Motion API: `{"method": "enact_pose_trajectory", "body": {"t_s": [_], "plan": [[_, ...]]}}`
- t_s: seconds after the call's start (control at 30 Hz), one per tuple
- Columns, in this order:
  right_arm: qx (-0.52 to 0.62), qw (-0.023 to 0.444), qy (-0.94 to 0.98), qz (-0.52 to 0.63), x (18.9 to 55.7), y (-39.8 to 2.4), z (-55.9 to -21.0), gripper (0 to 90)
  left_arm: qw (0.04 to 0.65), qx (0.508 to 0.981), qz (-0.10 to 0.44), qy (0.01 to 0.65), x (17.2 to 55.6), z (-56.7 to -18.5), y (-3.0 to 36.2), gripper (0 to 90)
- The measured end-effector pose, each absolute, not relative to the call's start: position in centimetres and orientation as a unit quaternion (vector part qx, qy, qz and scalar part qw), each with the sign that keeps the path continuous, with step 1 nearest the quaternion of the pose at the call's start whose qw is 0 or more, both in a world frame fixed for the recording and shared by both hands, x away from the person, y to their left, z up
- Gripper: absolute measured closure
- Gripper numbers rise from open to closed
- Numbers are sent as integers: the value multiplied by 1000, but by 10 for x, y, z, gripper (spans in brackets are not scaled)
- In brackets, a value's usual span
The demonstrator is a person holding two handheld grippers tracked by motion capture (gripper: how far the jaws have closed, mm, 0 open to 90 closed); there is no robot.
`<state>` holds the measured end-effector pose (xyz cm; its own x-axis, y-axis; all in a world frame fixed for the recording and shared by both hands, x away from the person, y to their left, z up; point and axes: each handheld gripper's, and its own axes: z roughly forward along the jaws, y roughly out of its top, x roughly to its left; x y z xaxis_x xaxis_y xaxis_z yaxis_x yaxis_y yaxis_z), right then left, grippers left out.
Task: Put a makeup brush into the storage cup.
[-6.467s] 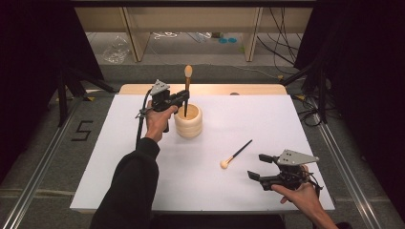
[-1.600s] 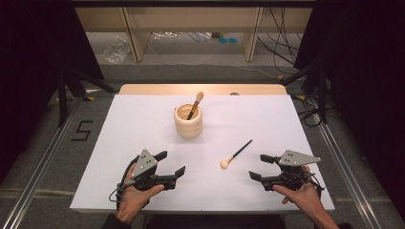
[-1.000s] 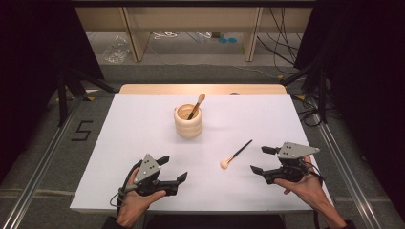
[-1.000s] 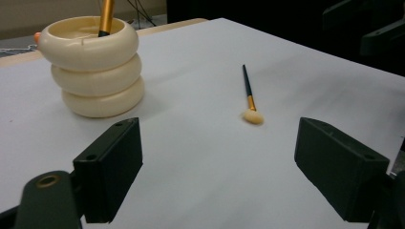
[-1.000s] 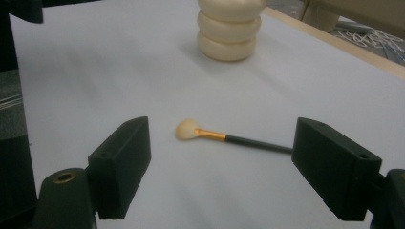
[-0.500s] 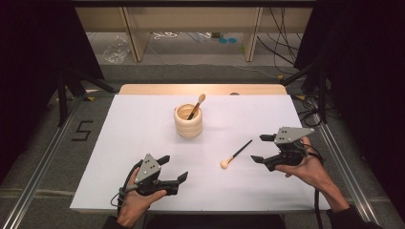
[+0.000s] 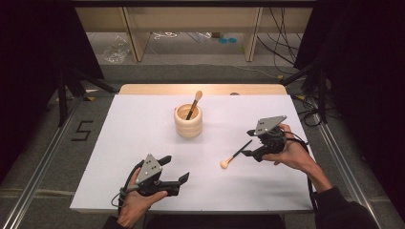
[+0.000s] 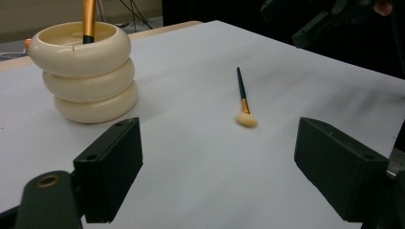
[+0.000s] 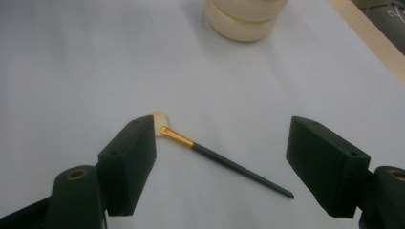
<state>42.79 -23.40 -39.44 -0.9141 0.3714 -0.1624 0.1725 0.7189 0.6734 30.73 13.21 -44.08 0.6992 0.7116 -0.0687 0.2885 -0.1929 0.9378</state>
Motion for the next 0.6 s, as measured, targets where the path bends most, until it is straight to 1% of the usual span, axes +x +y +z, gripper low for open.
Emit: {"method": "enact_pose_trajectory", "body": {"t_s": [0.23,0.43,0.6], "plan": [[134,138,933,303,443,-218,-402,332,541,750,196,327,307,-440,131,166],[108,140,950,257,450,-213,-415,340,540,750,199,326,308,-440,131,166],[98,126,956,246,455,-207,-421,375,545,746,190,333,307,-440,130,167]]}}
